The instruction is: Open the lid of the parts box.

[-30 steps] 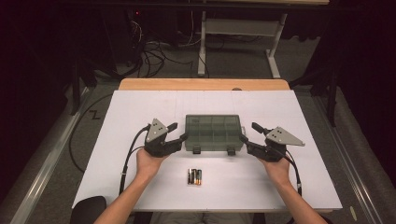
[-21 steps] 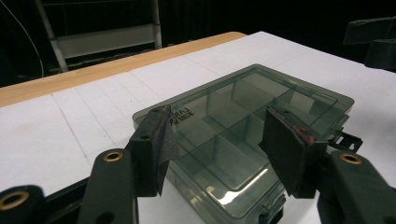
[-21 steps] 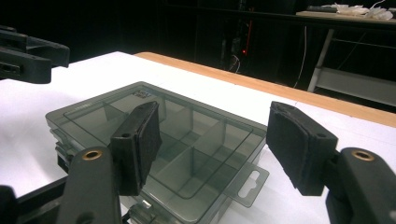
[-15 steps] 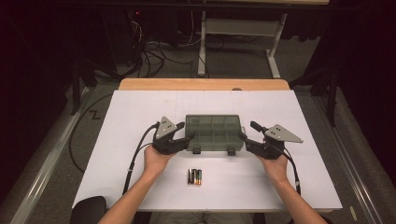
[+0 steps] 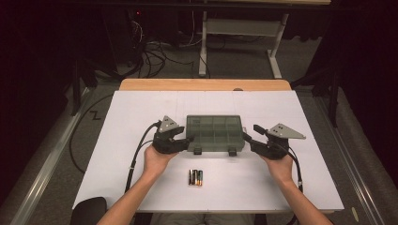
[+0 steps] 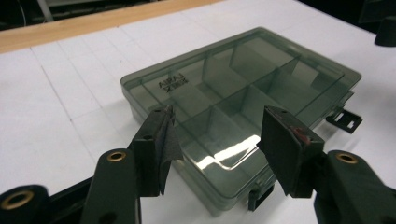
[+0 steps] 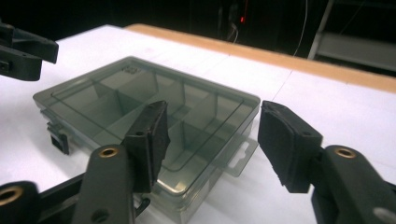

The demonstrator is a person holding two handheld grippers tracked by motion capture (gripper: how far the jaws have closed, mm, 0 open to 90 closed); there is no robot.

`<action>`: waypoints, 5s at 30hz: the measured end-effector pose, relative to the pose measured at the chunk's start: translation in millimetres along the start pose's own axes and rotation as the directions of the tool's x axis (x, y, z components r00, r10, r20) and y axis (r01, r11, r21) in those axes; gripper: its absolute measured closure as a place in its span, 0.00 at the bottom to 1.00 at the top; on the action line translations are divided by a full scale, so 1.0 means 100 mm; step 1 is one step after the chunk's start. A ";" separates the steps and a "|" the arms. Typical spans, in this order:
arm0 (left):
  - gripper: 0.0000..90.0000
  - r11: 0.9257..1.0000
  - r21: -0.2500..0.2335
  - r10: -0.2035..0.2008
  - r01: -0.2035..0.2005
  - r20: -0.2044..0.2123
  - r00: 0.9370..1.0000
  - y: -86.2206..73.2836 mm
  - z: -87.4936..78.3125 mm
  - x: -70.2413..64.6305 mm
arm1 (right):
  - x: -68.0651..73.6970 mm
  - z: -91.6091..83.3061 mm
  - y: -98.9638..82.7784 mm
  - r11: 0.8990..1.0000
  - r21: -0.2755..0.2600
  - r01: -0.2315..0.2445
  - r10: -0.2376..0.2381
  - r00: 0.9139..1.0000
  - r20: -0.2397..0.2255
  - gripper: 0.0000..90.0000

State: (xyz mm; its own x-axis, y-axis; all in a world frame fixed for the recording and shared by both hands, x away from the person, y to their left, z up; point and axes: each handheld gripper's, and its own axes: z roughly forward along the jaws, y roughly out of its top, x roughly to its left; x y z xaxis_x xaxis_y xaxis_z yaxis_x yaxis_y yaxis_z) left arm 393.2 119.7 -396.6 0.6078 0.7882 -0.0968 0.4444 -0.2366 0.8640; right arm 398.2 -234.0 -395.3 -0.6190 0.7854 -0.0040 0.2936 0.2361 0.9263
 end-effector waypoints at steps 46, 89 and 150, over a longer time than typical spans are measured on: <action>0.62 0.928 0.360 0.081 -0.099 0.066 0.995 0.22 -0.10 0.02 | -0.02 0.09 0.28 0.892 0.446 0.079 -0.046 0.995 -0.085 0.95; 0.80 0.863 0.486 0.152 -0.142 0.019 0.988 0.16 0.11 -0.12 | 0.02 0.22 0.18 0.804 0.581 0.127 -0.054 0.988 -0.142 1.00; 0.53 0.949 0.302 0.113 -0.094 -0.046 0.993 0.48 0.05 -0.05 | -0.16 0.30 0.34 0.873 0.475 -0.111 0.139 0.990 -0.024 0.77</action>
State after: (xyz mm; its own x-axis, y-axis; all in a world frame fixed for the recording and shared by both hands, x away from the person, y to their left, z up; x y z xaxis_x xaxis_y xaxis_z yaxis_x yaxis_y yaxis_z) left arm 414.3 101.4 -356.7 0.6232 0.7817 0.0237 0.5632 -0.4697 0.6799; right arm 440.0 -221.4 -375.6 -0.5895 0.7966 0.1339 0.6710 0.3905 0.6303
